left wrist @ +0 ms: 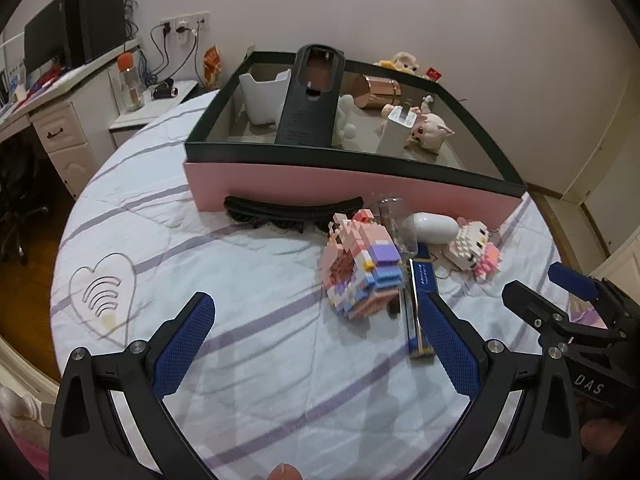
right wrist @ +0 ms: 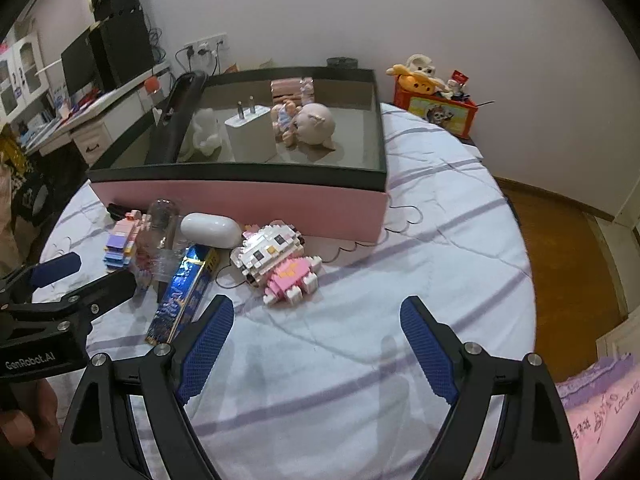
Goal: Organize rigid objects
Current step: 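Withdraw both tools from the box toward the block figures, then grasp the white-pink block cat with the right gripper while the left grasps the pink-blue block figure, then lift both block figures into the pink box and open both grippers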
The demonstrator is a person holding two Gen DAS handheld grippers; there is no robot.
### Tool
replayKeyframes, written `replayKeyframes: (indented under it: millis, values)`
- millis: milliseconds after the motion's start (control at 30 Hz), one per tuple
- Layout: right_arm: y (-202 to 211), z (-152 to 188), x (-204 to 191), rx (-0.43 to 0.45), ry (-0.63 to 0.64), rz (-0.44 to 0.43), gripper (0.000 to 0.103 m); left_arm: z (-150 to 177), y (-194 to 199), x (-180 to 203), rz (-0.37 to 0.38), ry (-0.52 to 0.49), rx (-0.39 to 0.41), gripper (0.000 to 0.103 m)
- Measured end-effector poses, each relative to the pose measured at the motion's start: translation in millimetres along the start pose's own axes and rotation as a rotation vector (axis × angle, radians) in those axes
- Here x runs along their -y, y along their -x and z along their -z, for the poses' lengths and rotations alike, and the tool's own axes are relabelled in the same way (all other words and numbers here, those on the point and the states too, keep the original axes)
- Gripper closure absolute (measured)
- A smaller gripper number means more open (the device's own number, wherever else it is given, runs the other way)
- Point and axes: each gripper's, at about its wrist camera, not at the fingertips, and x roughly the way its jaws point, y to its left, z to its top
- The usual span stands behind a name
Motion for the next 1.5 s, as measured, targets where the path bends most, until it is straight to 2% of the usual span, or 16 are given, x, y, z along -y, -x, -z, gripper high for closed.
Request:
replayKeyframes:
  millis: [200, 333, 400, 467, 567, 667, 700, 733, 800, 967, 1233, 1333, 1500]
  values:
    - [-18.9, -5.5, -5.1, -0.022, 0.037, -0.024, 0.016, -6.1, -20.4, -2.6, -0.024, 0.014, -0.018, 0.000]
    - [-27.3, -9.4, -9.6, -0.022, 0.052, -0.056, 0.016, -10.4, -26.9, -9.2, -0.001, 0.036, -0.021, 0.001]
    - [-31.2, -9.2, -11.8, -0.024, 0.054, -0.065, 0.019, -11.5, -26.7, -11.4, 0.010, 0.035, -0.014, 0.006]
    - [-34.7, -8.9, -13.5, -0.027, 0.056, -0.067, 0.033, -13.0, -27.9, -13.6, 0.029, 0.031, -0.017, 0.009]
    - [-34.1, -8.5, -16.0, -0.018, 0.064, -0.072, 0.045, -12.7, -28.6, -16.5, 0.063, 0.028, -0.014, 0.014]
    - [-32.0, -8.4, -16.9, -0.018, 0.071, -0.069, 0.049, -10.3, -26.8, -15.7, 0.103, 0.020, -0.008, 0.027]
    - [-30.6, -7.9, -16.4, -0.016, 0.067, -0.073, 0.050, -9.4, -26.0, -15.5, 0.116, 0.020, -0.008, 0.036]
    - [-28.0, -6.1, -15.6, -0.013, 0.062, -0.076, 0.051, -8.9, -25.8, -15.1, 0.121, 0.018, -0.009, 0.054]
    - [-24.4, -4.4, -15.1, -0.010, 0.056, -0.082, 0.052, -7.6, -27.7, -16.8, 0.131, 0.018, -0.019, 0.068]
    - [-12.4, -0.1, -13.0, 0.005, 0.036, -0.095, 0.052, -5.0, -21.6, -18.5, 0.151, 0.020, -0.016, 0.070]
    - [19.7, -2.0, -9.0, 0.052, 0.005, -0.121, 0.052, -0.8, 5.3, -24.6, 0.139, 0.012, 0.022, 0.070]
    - [37.0, -12.3, -8.6, 0.093, 0.008, -0.130, 0.052, -2.5, 20.8, -29.4, 0.136, 0.010, 0.046, 0.070]
    - [58.5, -48.1, -9.1, 0.171, 0.044, -0.097, 0.052, -21.4, 44.8, -32.6, 0.136, -0.012, 0.104, 0.070]
